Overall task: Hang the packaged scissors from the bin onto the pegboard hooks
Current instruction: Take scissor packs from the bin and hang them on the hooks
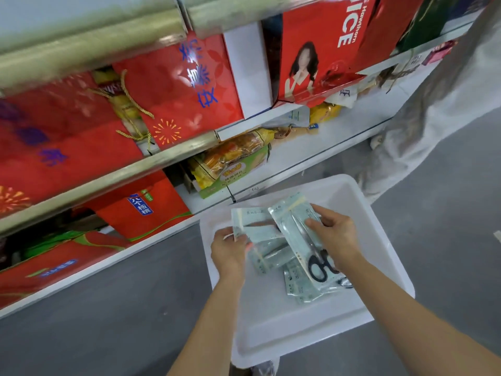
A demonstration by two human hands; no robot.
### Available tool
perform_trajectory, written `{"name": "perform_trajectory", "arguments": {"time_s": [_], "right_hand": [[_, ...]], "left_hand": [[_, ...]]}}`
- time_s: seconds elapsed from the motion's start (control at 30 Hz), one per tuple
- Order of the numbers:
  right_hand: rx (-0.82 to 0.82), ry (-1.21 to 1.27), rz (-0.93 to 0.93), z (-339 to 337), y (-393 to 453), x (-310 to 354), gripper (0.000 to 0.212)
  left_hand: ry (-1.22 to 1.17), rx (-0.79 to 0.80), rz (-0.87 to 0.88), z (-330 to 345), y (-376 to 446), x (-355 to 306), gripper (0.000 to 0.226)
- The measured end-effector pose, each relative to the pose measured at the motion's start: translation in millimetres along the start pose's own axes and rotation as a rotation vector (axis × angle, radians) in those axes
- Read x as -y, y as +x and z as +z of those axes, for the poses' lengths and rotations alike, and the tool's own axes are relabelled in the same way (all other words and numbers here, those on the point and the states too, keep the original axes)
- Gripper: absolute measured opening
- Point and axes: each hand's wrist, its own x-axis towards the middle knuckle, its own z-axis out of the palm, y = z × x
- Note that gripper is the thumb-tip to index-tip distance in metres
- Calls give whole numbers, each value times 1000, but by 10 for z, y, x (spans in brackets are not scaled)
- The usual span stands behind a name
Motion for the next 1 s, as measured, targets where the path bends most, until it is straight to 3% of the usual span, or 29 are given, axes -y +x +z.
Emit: {"name": "perform_trajectory", "arguments": {"time_s": [0.13, 0.37, 0.57, 0.77, 1.0], "right_hand": [[57, 56, -73, 253, -126, 519, 39], [178, 259, -128, 722, -525, 1428, 37], [306, 397, -336, 1141, -1014, 2368, 42], [304, 482, -521, 1625, -1478, 3324, 52], [242, 561, -706, 2022, -1945, 4306, 50]], "left_hand": [[-24, 3, 93, -353, -167, -502, 6], [-300, 53, 277, -957, -654, -1392, 9], [-484, -106, 452, -1526, -921, -2228, 13], [-656, -286, 727, -2145, -1311, -3227, 26], [-740, -317, 995, -2731, -1641, -4131, 30]]}}
